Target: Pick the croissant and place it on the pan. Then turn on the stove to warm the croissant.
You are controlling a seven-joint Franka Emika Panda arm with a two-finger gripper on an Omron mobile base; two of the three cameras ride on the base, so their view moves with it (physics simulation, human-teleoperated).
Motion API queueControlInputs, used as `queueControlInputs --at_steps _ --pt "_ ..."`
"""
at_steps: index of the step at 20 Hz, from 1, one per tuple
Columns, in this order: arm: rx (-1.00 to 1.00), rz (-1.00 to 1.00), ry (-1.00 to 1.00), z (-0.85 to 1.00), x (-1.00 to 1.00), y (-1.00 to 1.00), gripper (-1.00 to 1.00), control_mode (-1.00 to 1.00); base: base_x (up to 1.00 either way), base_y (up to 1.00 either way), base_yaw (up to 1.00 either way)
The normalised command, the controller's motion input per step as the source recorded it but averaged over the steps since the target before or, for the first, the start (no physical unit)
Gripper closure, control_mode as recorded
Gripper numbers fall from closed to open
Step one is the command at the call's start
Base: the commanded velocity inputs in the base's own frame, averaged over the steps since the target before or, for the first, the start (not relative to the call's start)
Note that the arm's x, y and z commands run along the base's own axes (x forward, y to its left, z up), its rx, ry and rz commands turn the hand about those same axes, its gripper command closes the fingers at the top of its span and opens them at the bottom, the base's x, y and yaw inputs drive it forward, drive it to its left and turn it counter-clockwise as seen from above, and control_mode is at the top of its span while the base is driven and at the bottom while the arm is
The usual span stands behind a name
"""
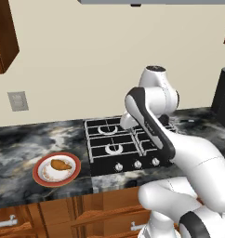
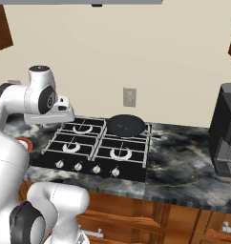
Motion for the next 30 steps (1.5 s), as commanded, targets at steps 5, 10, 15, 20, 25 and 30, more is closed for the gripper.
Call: queueControlInputs --at_steps 5,10,15,20,25,30 --pt "-0.03 0.02 0.0 -0.12 -0.17 0.41 -1.0 -1.0 0.0 0.0 0.0" --pt "-0.01 0.03 -0.01 -0.17 -0.19 0.39 -1.0 -1.0 0.0 0.0 0.0" --pt "0.0 0.03 -0.03 -0.2 -0.08 0.35 -1.0 -1.0 0.0 0.0 0.0" --pt "0.0 0.03 -0.03 -0.23 0.0 0.36 -1.0 -1.0 0.0 0.0 0.0" --pt "0.0 0.02 0.0 -0.15 0.0 0.38 -1.0 -1.0 0.0 0.0 0.0" --pt "0.0 0.01 0.0 -0.1 0.0 0.39 -1.0 -1.0 0.0 0.0 0.0"
